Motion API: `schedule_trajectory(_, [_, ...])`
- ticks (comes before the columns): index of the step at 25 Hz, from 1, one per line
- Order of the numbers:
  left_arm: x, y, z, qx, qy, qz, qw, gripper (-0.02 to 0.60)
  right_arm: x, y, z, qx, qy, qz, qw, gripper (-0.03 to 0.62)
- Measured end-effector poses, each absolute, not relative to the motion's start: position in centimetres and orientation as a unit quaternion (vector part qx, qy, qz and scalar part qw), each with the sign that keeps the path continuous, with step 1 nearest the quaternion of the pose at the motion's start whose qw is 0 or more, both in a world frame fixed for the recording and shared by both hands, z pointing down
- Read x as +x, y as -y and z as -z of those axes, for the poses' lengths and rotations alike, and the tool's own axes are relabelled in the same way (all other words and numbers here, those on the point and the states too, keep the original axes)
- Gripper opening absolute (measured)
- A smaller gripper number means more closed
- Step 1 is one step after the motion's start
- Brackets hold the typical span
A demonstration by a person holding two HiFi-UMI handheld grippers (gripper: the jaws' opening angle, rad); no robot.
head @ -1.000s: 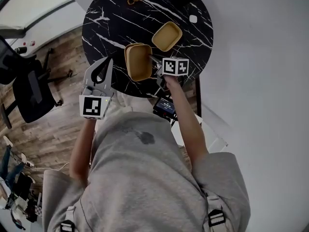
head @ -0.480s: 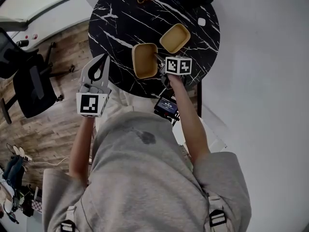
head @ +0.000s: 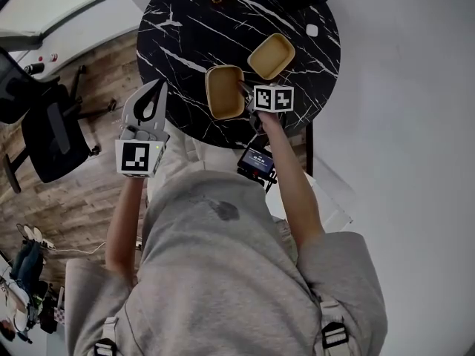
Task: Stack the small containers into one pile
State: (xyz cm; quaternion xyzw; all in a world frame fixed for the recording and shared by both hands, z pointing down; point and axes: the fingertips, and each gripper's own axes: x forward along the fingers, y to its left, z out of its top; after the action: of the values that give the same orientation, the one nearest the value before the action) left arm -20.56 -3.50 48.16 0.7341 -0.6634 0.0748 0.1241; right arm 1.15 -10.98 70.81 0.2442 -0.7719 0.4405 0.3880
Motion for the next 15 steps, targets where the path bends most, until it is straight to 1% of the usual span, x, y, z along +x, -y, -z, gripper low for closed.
schedule_trajectory(8, [-20.23, 3.20, -49.19, 0.737, 0.655, -0.088, 0.146, -0.003, 1.46, 10.90, -71.49, 0.248, 0.765, -0.445, 0.394, 0.035])
schedule_trajectory(13, [-20.00, 3.62, -48.29, 0.744, 0.652, -0.078, 0.128, -0.003, 1.43, 10.90, -71.30, 0.251, 0.767, -0.438, 0.395, 0.039])
schedule_trajectory(15, [-20.01, 3.66, -48.21, 0.744, 0.650, -0.082, 0.132, -0.003, 1.34, 10.83, -71.29, 0.248, 0.771, -0.430, 0.399, 0.049])
